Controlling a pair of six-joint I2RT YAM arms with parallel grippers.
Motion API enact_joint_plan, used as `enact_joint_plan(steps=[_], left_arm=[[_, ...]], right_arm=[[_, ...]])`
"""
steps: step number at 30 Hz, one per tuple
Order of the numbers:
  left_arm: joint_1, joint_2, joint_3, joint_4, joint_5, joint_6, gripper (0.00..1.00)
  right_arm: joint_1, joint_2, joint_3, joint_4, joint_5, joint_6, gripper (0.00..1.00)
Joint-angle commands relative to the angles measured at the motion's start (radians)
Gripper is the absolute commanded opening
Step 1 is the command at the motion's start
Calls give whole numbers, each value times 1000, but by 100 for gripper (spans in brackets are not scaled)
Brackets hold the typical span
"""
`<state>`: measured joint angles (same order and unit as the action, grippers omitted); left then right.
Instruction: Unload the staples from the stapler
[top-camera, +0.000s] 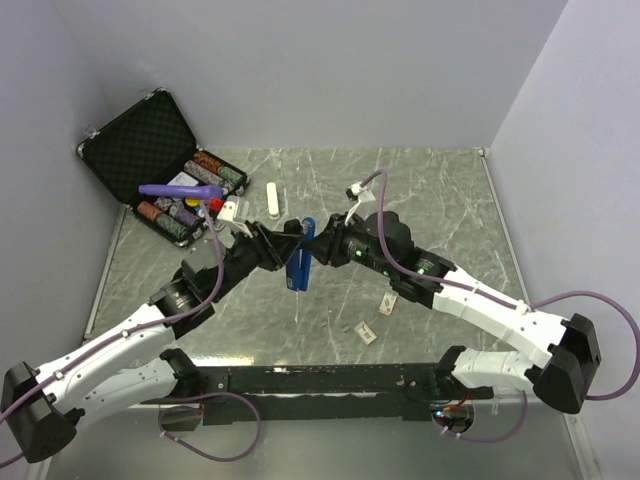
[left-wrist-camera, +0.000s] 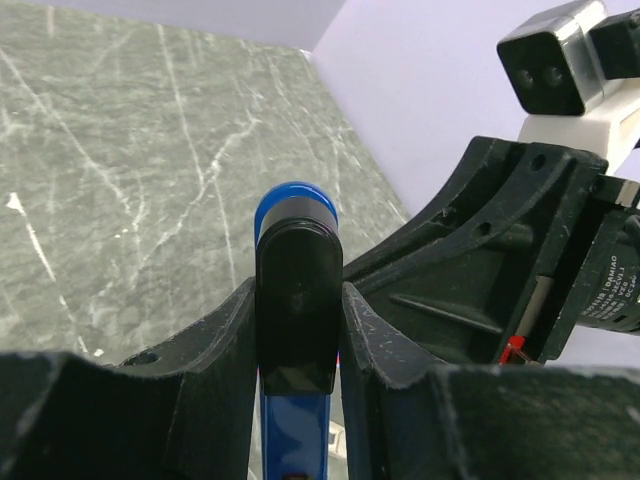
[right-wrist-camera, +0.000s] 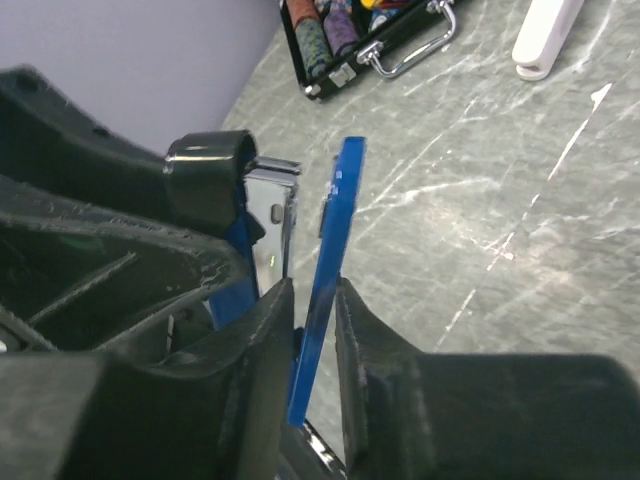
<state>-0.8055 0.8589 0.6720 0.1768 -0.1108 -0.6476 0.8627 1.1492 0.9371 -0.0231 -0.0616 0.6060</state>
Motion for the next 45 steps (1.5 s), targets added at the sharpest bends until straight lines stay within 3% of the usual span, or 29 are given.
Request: enact_joint_plan(steps=[1, 5, 12, 17, 22, 25, 45], left_arm=[[-12, -37, 60, 139, 97, -4, 1], [-14, -55, 54, 154, 128, 6, 1], [-14, -75, 54, 148, 171, 29, 1], [-12, -73, 51, 174, 238, 45, 1], [-14, -66, 41, 237, 315, 40, 1], [-12, -54, 44, 269, 358, 31, 1], [-15, 49, 28, 371, 456, -6, 1]], right_arm=[[32, -74, 40, -15, -15, -72, 35], [32, -118, 39, -78, 35, -113, 47], [25, -267, -10, -159, 170, -169, 51], [12, -319, -21, -192, 226, -190, 41], [7, -278, -15, -210, 241, -172, 9], [6, -250, -26, -170, 220, -158, 0], [39, -65, 81, -1, -99, -83, 0]])
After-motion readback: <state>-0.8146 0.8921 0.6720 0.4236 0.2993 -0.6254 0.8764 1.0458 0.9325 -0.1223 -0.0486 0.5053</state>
